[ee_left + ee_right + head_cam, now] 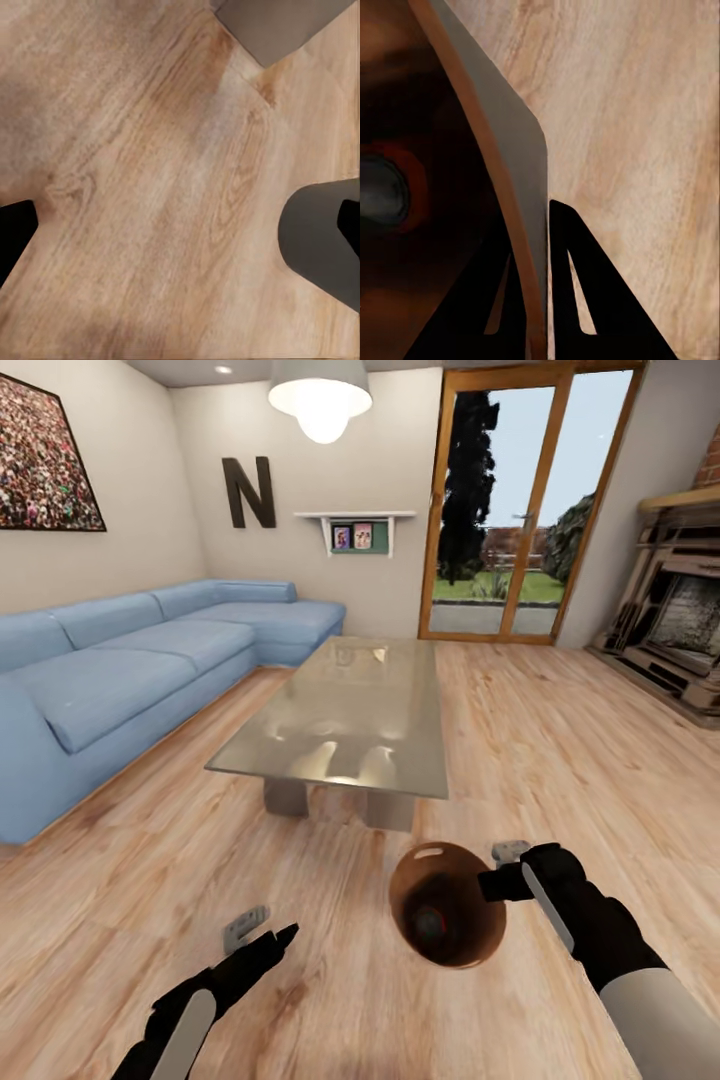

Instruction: Put the three can of soda from the living room inside the tash can in the kitchen.

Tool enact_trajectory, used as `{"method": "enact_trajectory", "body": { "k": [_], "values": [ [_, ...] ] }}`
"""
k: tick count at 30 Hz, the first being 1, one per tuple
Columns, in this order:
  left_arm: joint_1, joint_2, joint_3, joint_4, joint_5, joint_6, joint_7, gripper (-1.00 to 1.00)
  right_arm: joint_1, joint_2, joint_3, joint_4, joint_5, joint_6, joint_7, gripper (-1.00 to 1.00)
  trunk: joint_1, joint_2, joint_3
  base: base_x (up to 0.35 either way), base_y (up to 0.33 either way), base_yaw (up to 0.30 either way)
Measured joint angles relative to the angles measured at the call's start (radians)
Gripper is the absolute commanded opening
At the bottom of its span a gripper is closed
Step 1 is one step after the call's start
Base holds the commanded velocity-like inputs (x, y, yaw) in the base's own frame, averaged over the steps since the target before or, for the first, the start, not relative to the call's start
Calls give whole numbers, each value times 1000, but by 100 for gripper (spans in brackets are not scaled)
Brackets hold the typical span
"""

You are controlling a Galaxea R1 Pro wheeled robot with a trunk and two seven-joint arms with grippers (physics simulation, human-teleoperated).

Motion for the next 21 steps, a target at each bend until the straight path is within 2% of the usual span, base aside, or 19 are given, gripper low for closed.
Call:
{"method": "enact_trajectory", "body": {
  "k": [1,2,4,5,6,9,10,14,17,18,20,21],
  "values": [
    [0,0,-1,0,0,-1,-1,100,0,-1,0,0,2,0,-6,-100,0,0,0,0,0,-295],
    [0,-1,-2,-3,0,-2,-2,100,0,-4,-1,0,-13,0,6,-100,0,0,0,0,0,-295],
    [0,-3,-3,-4,0,-3,-2,100,0,-11,0,-1,-93,6,16,-100,0,0,0,0,0,-295],
    [0,-2,-4,-4,-1,-3,-2,100,0,-13,1,-2,-111,6,18,-100,0,0,0,-6,-67,-295],
    [0,-2,-5,-3,-1,-3,-2,100,0,-14,0,-3,-110,6,19,-100,0,0,0,-33,-121,-295],
    [0,-3,-5,-4,-1,-3,-2,100,-1,-16,0,-3,-53,3,12,-100,0,0,0,-75,-203,-295],
    [0,-3,-6,-4,-1,-3,-2,100,-2,-16,0,-3,-46,3,11,-100,0,0,0,-99,-244,-295],
    [0,-1,-38,-3,-2,-3,0,100,-2,-16,0,-5,-81,5,15,-100,0,0,0,-108,-258,-295],
    [0,0,-47,-3,-3,-3,1,100,-3,-17,0,-11,-70,4,13,-100,0,0,0,-117,-267,-295],
    [0,0,-49,-1,-3,-3,1,100,-3,-23,0,-12,-71,4,14,-100,0,0,0,-126,-269,-295],
    [0,0,-50,3,-3,-3,1,100,-6,-52,0,-13,-89,5,19,-100,0,0,0,-136,-257,-295],
    [0,0,-50,4,-4,-3,1,100,-6,-62,0,-12,-81,5,20,-100,0,0,0,-144,-233,-295]
  ]
}}
